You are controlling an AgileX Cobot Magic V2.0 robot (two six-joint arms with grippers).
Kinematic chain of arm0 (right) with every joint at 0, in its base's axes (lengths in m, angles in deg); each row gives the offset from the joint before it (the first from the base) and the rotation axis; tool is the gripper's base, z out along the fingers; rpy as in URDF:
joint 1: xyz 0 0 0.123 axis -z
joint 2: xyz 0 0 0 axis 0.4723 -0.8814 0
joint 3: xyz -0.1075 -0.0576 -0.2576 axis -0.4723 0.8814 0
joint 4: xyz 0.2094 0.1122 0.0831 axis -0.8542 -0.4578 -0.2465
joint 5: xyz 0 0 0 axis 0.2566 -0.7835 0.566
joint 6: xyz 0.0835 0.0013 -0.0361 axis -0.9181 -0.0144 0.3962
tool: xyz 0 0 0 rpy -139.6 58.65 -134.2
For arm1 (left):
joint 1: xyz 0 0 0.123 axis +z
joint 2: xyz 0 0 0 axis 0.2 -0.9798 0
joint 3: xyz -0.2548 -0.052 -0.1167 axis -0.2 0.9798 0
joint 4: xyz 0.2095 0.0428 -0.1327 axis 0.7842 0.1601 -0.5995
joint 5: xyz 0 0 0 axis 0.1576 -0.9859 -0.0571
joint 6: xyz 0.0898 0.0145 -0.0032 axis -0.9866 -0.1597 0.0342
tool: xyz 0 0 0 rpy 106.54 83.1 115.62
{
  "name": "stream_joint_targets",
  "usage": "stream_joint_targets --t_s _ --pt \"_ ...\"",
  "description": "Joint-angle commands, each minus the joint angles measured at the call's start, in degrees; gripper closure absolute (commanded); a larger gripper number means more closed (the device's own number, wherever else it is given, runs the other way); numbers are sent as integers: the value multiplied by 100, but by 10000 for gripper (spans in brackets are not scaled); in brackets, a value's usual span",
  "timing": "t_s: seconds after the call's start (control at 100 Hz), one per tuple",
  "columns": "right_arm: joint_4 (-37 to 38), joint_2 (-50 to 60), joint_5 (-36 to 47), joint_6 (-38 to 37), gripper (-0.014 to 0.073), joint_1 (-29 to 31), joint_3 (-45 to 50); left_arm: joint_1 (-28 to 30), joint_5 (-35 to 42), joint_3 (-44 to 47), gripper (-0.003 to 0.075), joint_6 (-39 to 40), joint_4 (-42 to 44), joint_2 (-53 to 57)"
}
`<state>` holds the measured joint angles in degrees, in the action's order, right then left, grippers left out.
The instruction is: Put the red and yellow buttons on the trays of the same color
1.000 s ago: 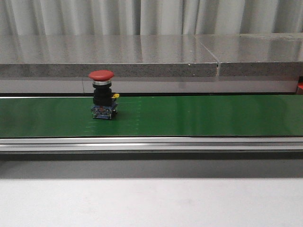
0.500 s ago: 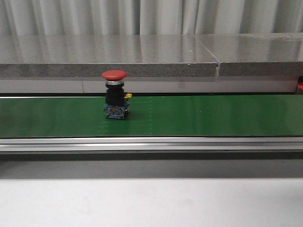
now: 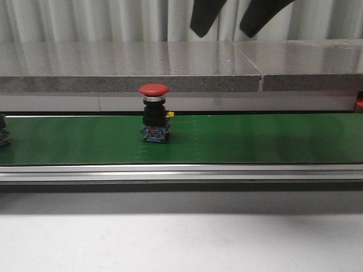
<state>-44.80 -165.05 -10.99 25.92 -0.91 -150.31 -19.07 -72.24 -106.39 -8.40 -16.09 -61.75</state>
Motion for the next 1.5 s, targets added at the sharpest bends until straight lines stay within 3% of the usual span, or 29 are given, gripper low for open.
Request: stream_joint_targets --t_s 0.0,0.28,0.48,0.74,0.83,0.98,1.08,1.3,1.49 --pt "-73 -74 -204 253 -21 -104 -481 -43 382 -168 741 51 -126 -20" --pt "-94 -845 -332 615 -21 -165 -936 -43 382 -168 741 51 -126 -20" --pt "-558 -1110 -142 1312 -21 -165 -936 -43 382 -168 741 51 -126 -20" --pt "-610 -1359 277 1340 -15 -153 -936 -43 382 -168 741 51 -126 -20" --pt "-604 -1388 335 1340 80 -153 -936 -43 382 -168 741 51 -126 -20" --pt "-604 -1388 423 1340 372 -129 -936 -43 382 -168 741 51 -126 -20" --pt "-604 -1376 459 1290 489 -129 -936 -43 382 -168 741 51 -126 -20" --pt "-609 -1117 406 799 528 86 -925 -43 382 -168 741 51 -126 -20" --pt "-609 -657 364 209 528 729 -918 -43 382 -168 741 51 -126 -20"
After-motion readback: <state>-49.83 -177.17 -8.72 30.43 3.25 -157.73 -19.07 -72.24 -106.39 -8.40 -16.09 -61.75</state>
